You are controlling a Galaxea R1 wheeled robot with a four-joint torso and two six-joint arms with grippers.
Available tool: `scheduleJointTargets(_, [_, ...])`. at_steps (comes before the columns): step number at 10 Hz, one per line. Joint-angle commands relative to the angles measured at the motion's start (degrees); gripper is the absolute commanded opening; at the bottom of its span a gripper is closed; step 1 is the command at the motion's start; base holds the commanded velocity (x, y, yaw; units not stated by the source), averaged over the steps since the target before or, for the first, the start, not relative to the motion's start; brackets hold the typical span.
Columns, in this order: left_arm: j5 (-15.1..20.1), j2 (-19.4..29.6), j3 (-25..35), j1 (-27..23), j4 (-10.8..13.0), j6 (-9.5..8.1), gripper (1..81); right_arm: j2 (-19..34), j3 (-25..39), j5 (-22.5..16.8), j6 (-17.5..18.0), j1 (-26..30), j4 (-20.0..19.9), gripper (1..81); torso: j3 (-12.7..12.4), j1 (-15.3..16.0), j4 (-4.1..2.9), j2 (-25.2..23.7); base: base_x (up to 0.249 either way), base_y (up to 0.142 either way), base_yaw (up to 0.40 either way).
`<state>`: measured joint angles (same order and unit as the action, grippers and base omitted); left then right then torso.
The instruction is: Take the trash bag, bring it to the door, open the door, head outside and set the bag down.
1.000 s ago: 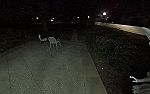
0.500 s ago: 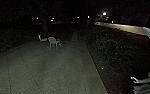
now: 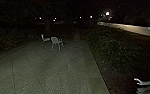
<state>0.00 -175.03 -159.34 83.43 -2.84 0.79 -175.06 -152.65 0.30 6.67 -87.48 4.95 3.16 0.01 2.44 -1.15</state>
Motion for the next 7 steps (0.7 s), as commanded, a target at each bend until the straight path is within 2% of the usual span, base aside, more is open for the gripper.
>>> scheduleJointTargets(1, [3.3,0.4,0.0,-2.7,-0.6,0.09,1.0,-0.7,0.7,-3.2,-0.6,2.5,0.1,81.1,0.0,0.0,0.09,0.0,0.000,0.000,0.000])
scheduleJointTargets(2, [3.2,0.8,0.2,-3.1,-0.7,-0.53,1.0,-0.6,0.7,-3.2,-0.7,2.6,0.1,81.1,0.0,0.0,-1.38,0.0,0.000,0.000,0.000])
scheduleJointTargets(3, [3.2,1.2,0.3,-3.7,-1.0,-0.70,1.0,-0.6,0.8,-3.3,-0.7,2.6,0.1,81.1,4.6,0.0,-2.27,0.0,0.000,0.000,0.000])
scheduleJointTargets(4, [3.2,1.6,0.6,-4.5,-2.1,-0.70,1.0,-0.6,0.9,-3.3,-0.7,2.7,0.1,81.1,5.4,0.0,-2.57,0.0,0.000,0.000,0.000])
scheduleJointTargets(5, [3.3,2.7,2.1,-5.4,-3.0,-0.79,1.0,-0.5,0.9,-3.3,-0.7,2.6,0.1,81.1,11.2,0.0,-2.62,0.0,0.000,0.000,0.000])
scheduleJointTargets(6, [3.3,4.1,3.9,-6.7,-3.4,-0.79,1.0,-0.5,0.9,-3.3,-0.7,2.6,0.2,81.1,7.1,0.0,-2.62,0.0,0.000,0.000,0.000])
scheduleJointTargets(7, [3.4,5.4,5.5,-8.2,-4.0,-0.79,1.0,-0.5,0.9,-3.3,-0.8,2.6,0.2,81.1,9.0,0.0,-2.62,0.0,0.000,0.000,0.000])
